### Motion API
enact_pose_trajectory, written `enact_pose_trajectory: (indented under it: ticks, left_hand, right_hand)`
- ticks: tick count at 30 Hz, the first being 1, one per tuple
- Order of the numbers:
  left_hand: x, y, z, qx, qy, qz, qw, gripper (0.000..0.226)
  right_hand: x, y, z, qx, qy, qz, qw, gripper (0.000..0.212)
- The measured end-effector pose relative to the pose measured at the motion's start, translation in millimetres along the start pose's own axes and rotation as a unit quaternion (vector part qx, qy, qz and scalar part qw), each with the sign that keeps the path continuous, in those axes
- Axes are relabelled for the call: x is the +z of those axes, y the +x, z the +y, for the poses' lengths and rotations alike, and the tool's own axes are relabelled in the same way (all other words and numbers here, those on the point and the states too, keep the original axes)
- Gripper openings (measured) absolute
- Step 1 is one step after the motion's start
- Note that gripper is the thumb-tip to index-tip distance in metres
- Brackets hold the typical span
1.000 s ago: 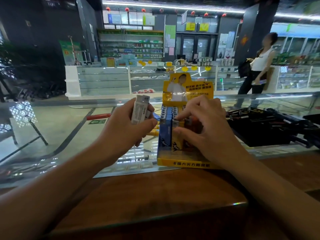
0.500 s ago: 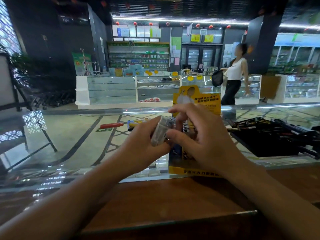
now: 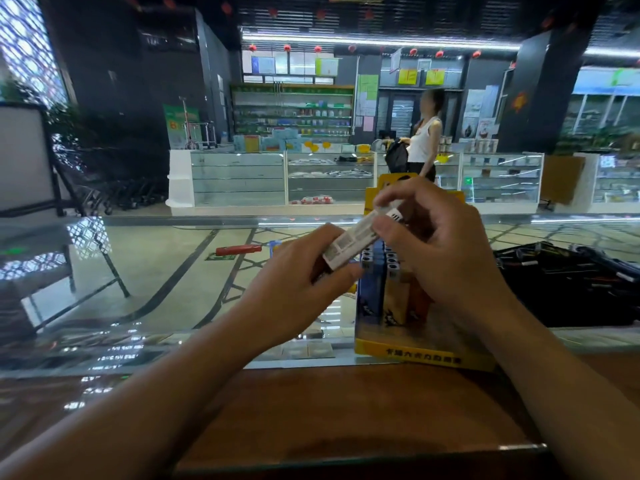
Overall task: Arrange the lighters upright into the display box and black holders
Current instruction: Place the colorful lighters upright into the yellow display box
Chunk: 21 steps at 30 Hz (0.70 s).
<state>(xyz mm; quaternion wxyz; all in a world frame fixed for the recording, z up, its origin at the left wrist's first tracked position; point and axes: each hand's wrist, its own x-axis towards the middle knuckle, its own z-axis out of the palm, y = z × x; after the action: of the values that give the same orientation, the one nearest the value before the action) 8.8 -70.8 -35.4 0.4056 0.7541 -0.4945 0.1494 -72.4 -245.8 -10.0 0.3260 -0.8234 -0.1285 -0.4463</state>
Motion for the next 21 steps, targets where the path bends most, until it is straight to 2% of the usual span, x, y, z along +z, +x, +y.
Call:
enact_pose_trajectory:
  ticks: [4,7,11,16,19,21]
  left_hand:
    - [1.3,-0.4,-4.3,0.009,-0.013,-0.035,0.999,0.016]
    - [2.9,-2.6,-4.2,0.016,-0.085,-0.068,0.994,0.039]
    - [4.9,-5.8,-1.5,-0.003,-0.169,-0.102,0.980,0.043]
    - [3.5,-8.1,2.4,-0.004,-0.172,-0.150,0.974,0.056]
    - [2.9,-7.8,4.0,-0.008,-0.136,-0.156,0.978,0.046]
    - [1.6,-6.9,3.1,0.001,-0.094,-0.150,0.984,0.019]
  right_hand:
    - [-3.2,-0.5,2.6,0.024,0.044,-0.017,0.999,0.023]
    - [-3.7,-1.9,3.4,0.030,0.058,-0.022,0.998,0.022]
    - [-1.9,-4.7,4.7,0.031,0.059,-0.033,0.997,0.018]
    - [0.4,-9.8,0.3,0.039,0.124,-0.037,0.991,0.022]
    - [-2.9,-11.6,-1.1,0.035,0.158,0.001,0.987,0.021]
    - [-9.4,-12.5,0.8,0.026,0.161,0.017,0.986,0.019]
